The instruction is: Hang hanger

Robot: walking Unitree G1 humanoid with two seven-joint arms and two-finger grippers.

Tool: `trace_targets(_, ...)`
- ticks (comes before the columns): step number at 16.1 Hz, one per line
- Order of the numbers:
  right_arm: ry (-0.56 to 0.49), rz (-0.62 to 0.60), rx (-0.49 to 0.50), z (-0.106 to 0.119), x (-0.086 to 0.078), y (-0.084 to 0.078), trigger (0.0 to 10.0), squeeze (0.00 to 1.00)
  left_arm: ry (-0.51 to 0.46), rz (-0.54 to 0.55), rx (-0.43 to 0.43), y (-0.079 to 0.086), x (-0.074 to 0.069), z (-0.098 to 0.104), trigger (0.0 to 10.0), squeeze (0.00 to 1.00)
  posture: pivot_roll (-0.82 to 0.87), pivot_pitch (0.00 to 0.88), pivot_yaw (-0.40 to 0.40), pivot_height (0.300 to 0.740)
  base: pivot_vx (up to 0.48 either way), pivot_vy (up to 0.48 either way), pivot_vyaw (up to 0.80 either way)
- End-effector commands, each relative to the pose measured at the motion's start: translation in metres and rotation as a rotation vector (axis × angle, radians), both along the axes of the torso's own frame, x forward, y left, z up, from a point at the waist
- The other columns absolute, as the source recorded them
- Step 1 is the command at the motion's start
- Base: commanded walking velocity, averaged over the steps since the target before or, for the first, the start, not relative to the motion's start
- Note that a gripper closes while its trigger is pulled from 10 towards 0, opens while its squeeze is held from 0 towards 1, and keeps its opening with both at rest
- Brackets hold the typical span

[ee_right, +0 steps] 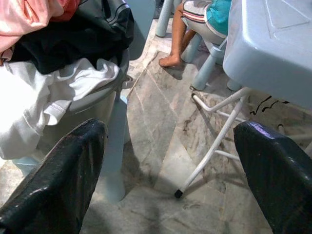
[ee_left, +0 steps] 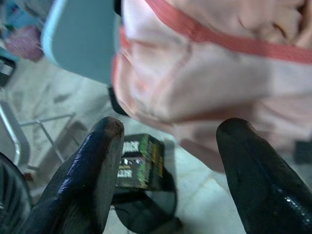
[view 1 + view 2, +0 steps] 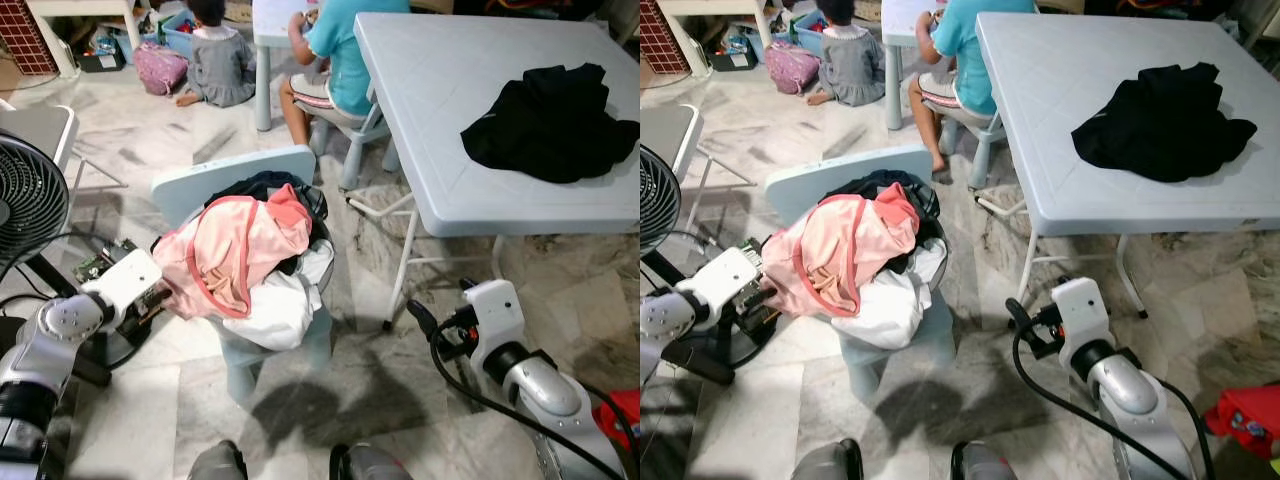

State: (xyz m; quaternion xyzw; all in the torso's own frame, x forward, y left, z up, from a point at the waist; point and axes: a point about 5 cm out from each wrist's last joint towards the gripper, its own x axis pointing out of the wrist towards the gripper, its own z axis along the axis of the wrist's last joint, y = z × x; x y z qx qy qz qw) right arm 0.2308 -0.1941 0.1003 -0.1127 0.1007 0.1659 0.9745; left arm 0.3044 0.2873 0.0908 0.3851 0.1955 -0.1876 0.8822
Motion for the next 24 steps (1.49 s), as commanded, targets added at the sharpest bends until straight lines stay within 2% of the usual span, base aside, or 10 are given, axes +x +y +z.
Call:
trace_targets(1,0.003,-0.004,-0.01,-0.001,-0.001,-0.003,10.0,0.0,-0.02,-0.006,0.049,0.006,0.003,0.005,10.0,0.0,-0.08,0.145,-0.057,0.74,0.0,0.0,0.0)
trace_targets(5,0.002,-0.003,-0.009,-0.001,0.0,-0.002,10.0,0.0,-0.012,-0.037,0.054,0.002,0.008,0.004,10.0,0.0,-0.08,0.145,-0.057,0.74,0.0,0.0,0.0)
trace_targets(8,0.0,-0.001,-0.009,0.0,0.001,-0.002,10.0,0.0,0.055,-0.029,-0.013,0.0,0.003,-0.012,10.0,0.0,-0.08,0.147,-0.06,0.74,0.0,0.0,0.0)
trace_targets(11,-0.004,-0.006,-0.015,0.001,0.002,-0.004,10.0,0.0,0.026,-0.025,-0.028,-0.003,0.009,-0.011,10.0,0.0,-0.09,0.146,-0.06,0.74,0.0,0.0,0.0)
trace_targets(13,-0.006,-0.007,-0.016,0.001,0.002,-0.004,10.0,0.0,-0.014,-0.019,-0.02,-0.004,0.015,-0.004,8.6,0.0,-0.1,0.146,-0.057,0.74,0.0,0.0,0.0)
trace_targets(14,-0.007,-0.007,-0.018,0.001,0.002,-0.004,10.0,0.0,-0.026,-0.023,0.013,-0.004,0.017,-0.002,10.0,0.0,-0.1,0.146,-0.057,0.74,0.0,0.0,0.0)
trace_targets(17,-0.008,-0.004,-0.019,0.001,0.002,-0.003,10.0,0.0,-0.027,-0.026,0.011,-0.004,0.02,0.001,10.0,0.0,-0.1,0.143,-0.058,0.74,0.0,0.0,0.0)
trace_targets(18,-0.008,-0.002,-0.019,0.001,0.002,-0.002,10.0,0.0,-0.014,-0.032,0.004,-0.006,0.02,-0.002,3.7,0.0,-0.1,0.143,-0.058,0.74,0.0,0.0,0.0)
trace_targets(19,-0.009,0.0,-0.019,0.001,0.003,-0.002,10.0,0.0,0.011,-0.043,0.001,-0.008,0.018,-0.007,0.0,0.0,-0.1,0.142,-0.058,0.74,0.0,0.0,0.0)
trace_targets(24,-0.011,0.001,-0.021,0.001,0.004,-0.003,10.0,0.0,0.028,-0.044,-0.021,-0.014,0.017,-0.014,0.0,0.0,-0.1,0.14,-0.058,0.74,0.0,0.0,0.0)
